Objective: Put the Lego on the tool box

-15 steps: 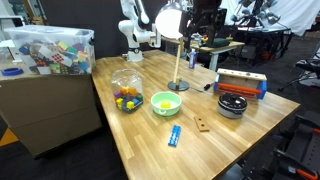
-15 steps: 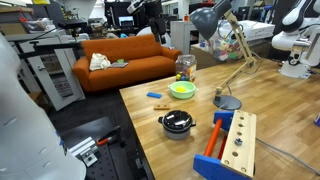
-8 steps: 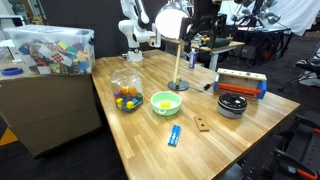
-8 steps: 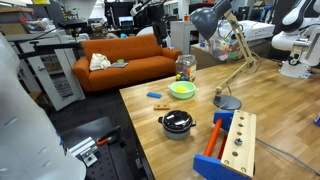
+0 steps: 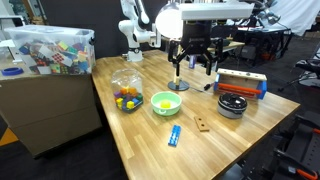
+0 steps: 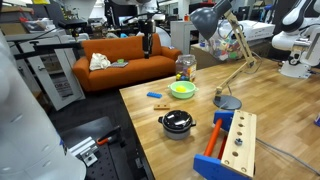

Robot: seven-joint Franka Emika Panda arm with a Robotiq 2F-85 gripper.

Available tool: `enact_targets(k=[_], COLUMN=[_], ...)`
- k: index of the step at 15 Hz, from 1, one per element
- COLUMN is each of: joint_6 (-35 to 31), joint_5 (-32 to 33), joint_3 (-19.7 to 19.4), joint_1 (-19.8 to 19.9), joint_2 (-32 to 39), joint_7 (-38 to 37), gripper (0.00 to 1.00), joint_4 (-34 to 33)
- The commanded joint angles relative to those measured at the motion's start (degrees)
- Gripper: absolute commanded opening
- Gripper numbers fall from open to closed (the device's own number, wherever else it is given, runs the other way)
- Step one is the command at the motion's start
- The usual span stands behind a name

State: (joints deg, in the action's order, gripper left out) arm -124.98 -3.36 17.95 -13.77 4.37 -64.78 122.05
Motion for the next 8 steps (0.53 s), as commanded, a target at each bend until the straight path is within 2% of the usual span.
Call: enact_targets(k=[1,8], joint_6=[0.14,-0.59], joint_5=[-0.64,-1.97], joint_3=[-1.25,-1.65], joint_1=[-1.34,-1.49], joint_2=[0.25,1.69], joint_7=[-0.23,-2.12], gripper=[1.0,1.0], joint_4=[-0.3,-1.0])
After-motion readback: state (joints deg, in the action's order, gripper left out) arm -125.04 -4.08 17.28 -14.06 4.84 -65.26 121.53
